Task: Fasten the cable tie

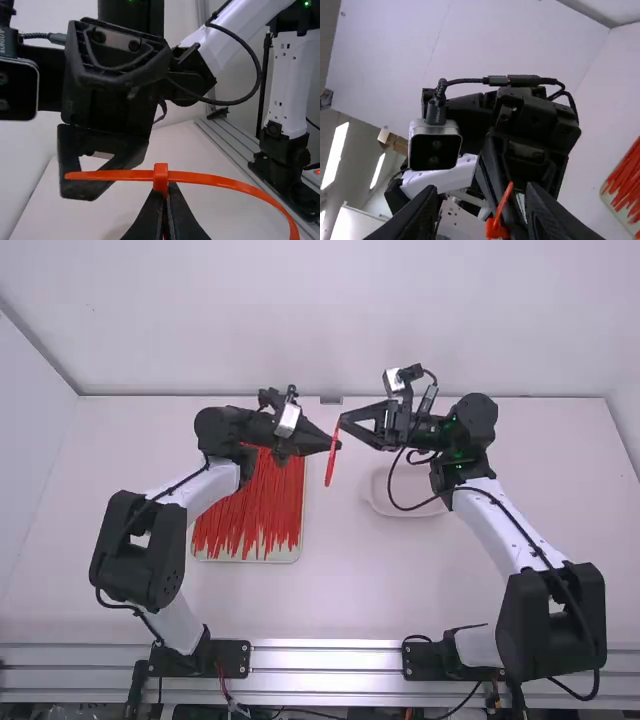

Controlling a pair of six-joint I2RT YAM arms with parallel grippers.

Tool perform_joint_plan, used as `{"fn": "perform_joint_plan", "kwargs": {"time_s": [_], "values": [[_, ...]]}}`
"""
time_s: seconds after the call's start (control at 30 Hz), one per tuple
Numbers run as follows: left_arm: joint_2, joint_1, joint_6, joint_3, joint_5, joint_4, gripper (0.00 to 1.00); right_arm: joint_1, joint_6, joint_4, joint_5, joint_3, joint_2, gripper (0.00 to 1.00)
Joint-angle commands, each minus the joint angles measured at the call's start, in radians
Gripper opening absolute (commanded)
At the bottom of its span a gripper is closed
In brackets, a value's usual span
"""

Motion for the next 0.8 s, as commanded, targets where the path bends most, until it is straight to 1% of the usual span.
{"fn": "perform_joint_plan", "kwargs": {"time_s": [0.0, 0.07, 0.2, 0.23, 0.3, 0.5, 0.67, 0.77], "values": [[-0.023, -0.002, 0.0, 0.01, -0.023, 0.007, 0.02, 0.006, 0.02, 0.007, -0.018, 0.008, -0.002, 0.41], [-0.023, -0.005, 0.0, 0.01, -0.027, 0.006, 0.02, 0.006, 0.019, 0.007, -0.025, 0.008, -0.002, 0.38], [-0.023, -0.01, 0.0, 0.01, -0.035, 0.006, 0.02, 0.006, 0.019, 0.007, -0.035, 0.008, -0.002, 0.35], [-0.023, -0.01, 0.0, 0.01, -0.035, 0.006, 0.02, 0.006, 0.019, 0.007, -0.035, 0.008, -0.002, 0.32], [-0.023, -0.01, 0.0, 0.01, -0.035, 0.006, 0.02, 0.006, 0.018, 0.007, -0.035, 0.008, -0.002, 0.28], [-0.023, -0.009, 0.004, 0.01, -0.039, -0.001, 0.02, 0.006, 0.018, 0.007, -0.035, 0.008, -0.002, 0.25], [-0.023, -0.01, 0.081, 0.01, -0.068, -0.103, 0.02, 0.006, 0.018, 0.007, -0.035, 0.008, -0.002, 0.24], [-0.023, -0.013, 0.08, 0.01, -0.071, -0.113, 0.02, 0.006, 0.019, 0.007, -0.035, 0.008, -0.002, 0.24]]}}
